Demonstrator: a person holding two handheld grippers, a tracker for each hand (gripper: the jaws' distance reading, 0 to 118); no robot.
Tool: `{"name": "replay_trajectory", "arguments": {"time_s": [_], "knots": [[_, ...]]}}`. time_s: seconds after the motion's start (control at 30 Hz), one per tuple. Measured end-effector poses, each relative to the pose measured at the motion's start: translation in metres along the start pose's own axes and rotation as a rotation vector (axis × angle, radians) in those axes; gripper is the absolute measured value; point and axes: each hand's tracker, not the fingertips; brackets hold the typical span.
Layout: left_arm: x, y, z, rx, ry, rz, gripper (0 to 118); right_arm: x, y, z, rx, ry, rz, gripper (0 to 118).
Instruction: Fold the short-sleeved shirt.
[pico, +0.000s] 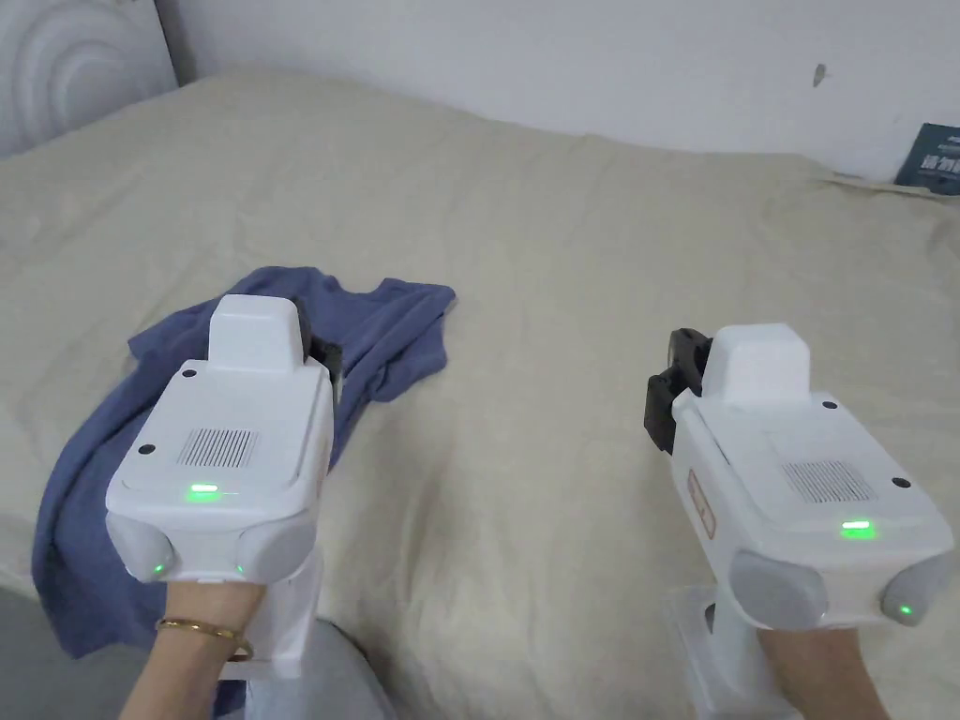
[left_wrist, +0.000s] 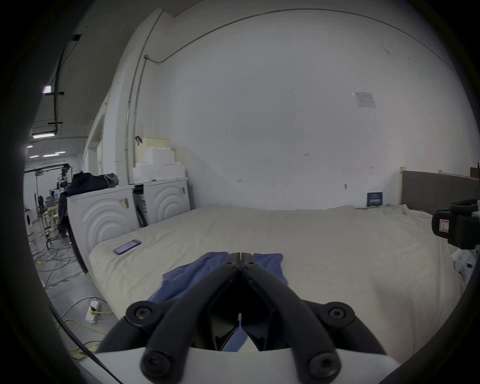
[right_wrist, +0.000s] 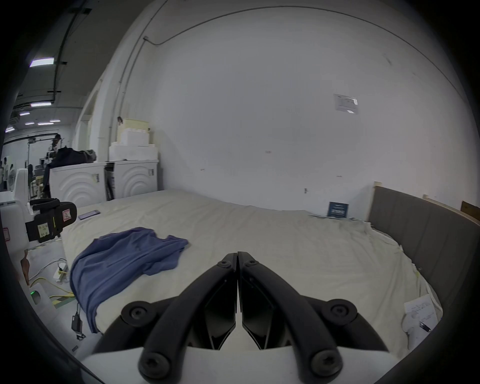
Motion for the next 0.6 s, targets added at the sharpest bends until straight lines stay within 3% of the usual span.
{"name": "replay_trajectory", "arguments": {"time_s": [0.3, 0.6], "knots": [[-0.043, -0.007, 0.014, -0.019, 0.105, 0.014, 0, -0.048, 0.007, -0.012, 0.006, 0.119, 0.025, 0], [-0.059, -0.011, 0.018, -0.035, 0.145, 0.023, 0, -0.068, 0.008, -0.014, 0.005, 0.173, 0.033, 0]]}}
